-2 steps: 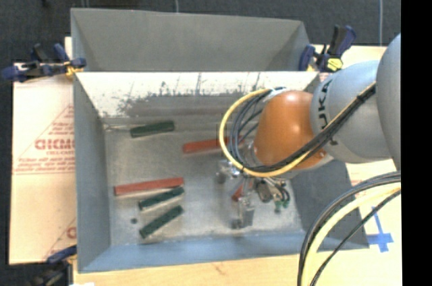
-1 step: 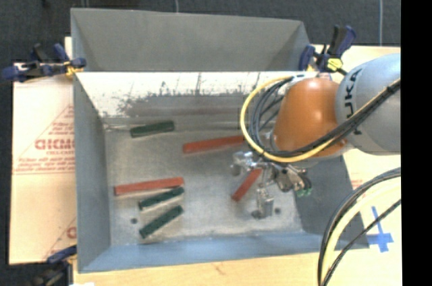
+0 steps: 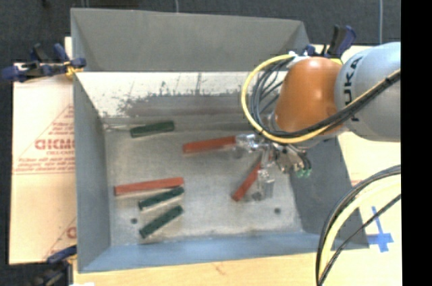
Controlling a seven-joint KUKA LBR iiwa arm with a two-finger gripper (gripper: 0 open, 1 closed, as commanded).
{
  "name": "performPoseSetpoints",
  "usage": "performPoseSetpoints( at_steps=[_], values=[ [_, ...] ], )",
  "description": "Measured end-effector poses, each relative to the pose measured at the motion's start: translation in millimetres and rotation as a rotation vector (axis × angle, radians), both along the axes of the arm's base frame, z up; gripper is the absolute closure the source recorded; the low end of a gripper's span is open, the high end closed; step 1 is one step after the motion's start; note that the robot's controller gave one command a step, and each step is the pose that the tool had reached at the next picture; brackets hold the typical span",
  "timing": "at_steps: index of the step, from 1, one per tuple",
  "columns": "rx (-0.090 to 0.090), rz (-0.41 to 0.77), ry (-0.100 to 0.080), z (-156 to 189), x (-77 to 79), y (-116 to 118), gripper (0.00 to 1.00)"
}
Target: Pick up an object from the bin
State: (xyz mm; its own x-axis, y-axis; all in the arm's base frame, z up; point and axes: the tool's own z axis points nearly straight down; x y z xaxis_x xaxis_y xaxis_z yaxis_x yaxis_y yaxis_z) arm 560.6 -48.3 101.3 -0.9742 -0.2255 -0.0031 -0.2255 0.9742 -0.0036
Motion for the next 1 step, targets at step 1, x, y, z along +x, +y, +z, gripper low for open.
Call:
performPoseSetpoints(
  at_steps=[1],
  values=[
    [0.001, 0.389, 0.0, -29.5, 6.5, -10.9, 1.0]
  ],
)
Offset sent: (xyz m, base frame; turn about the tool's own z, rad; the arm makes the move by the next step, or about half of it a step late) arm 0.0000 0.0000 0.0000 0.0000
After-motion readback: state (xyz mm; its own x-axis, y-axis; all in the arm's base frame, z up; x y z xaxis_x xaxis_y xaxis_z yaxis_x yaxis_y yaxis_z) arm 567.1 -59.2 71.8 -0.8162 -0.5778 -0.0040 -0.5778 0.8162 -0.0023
